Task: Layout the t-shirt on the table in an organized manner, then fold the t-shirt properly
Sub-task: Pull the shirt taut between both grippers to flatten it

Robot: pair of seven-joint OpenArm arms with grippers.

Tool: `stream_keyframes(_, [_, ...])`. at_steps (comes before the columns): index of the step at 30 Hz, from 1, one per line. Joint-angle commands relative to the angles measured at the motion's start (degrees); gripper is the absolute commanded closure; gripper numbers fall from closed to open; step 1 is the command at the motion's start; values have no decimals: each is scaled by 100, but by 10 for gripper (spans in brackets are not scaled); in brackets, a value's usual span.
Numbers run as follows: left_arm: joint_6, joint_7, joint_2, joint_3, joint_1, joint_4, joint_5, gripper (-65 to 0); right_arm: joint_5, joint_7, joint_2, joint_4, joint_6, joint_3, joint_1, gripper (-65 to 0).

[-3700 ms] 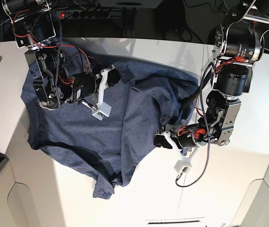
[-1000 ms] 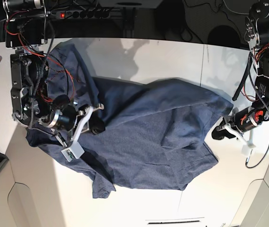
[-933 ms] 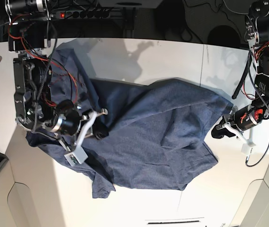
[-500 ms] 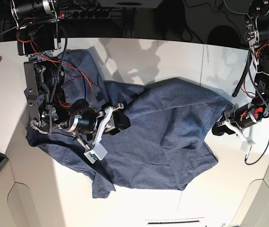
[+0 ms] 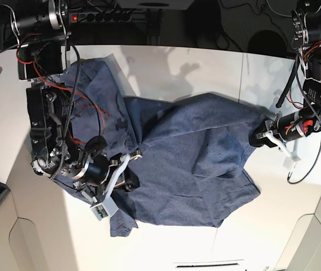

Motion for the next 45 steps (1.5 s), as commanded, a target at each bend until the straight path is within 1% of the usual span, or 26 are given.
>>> stream_keyframes(1, [-91, -83, -96, -17, -129, 94, -153, 0, 48, 184, -17, -90, -85, 13, 254, 0])
stream_keyframes(3, [-91, -81, -98, -17, -131, 96, -197, 0, -35, 352, -57, -568, -328, 13, 492, 0])
stream_keyframes(7, [-91, -52, -96, -17, -131, 96, -205, 0, -476, 909, -256, -1840, -745, 9, 1034, 0])
stream_keyframes(12, [-91, 256, -101, -17, -129, 96, -205, 0, -721, 1515, -494, -3276, -791, 9, 1602, 0])
stream_keyframes(14, [-91, 422, -103, -17, -127, 96, -205, 0, -907, 1646, -514, -3633, -826, 9, 1740, 0])
stream_keyframes(15, [-91, 501, -105, -17, -127, 96, -203, 0, -986, 1683, -511, -3753, -929, 9, 1775, 0])
stream_keyframes(17, [-91, 568, -140, -17, -114, 96, -186, 0, -1259, 1698, -487, -3877, -1239, 9, 1799, 0])
stream_keyframes(19, [-91, 562, -201, -17, -92, 96, -177, 0, -1609, 1698, -428, -3932, -1528, 9, 1773, 0])
stream_keyframes(22, [-91, 564, -313, -17, -37, 96, -111, 0, -1742, 1694, -212, -3965, -1808, 11, 1740, 0])
stream_keyframes(26, [-91, 555, -439, -17, 50, 96, 264, 0, -1749, 1694, 168, -3965, -1974, 11, 1652, 0])
stream_keyframes(28, [-91, 533, -503, -17, 111, 96, 380, 0, -1749, 1696, 315, -3965, -1989, 11, 1600, 0])
stream_keyframes(32, [-91, 538, -610, -20, 223, 96, 415, 0, -1749, 1679, 481, -3965, -1991, 11, 1576, 0])
stream_keyframes(34, [-91, 538, -645, -20, 254, 96, 564, 0, -1751, 1665, 522, -3965, -2015, 11, 1580, 0])
stream_keyframes(35, [-68, 535, -662, -20, 254, 96, 664, 0, -1751, 1663, 538, -3965, -2087, 11, 1580, 0])
stream_keyframes(38, [197, 476, -737, -20, 254, 96, 968, 0, -1779, 1663, 566, -3965, -2312, 11, 1580, 0])
stream_keyframes(42, [586, 426, -822, -20, 254, 96, 1460, 0, -1926, 1650, 570, -3965, -2444, 11, 1578, 0])
stream_keyframes(45, [872, 404, -883, -20, 256, 96, 1784, 0, -1945, 1650, 570, -3965, -2444, 11, 1580, 0])
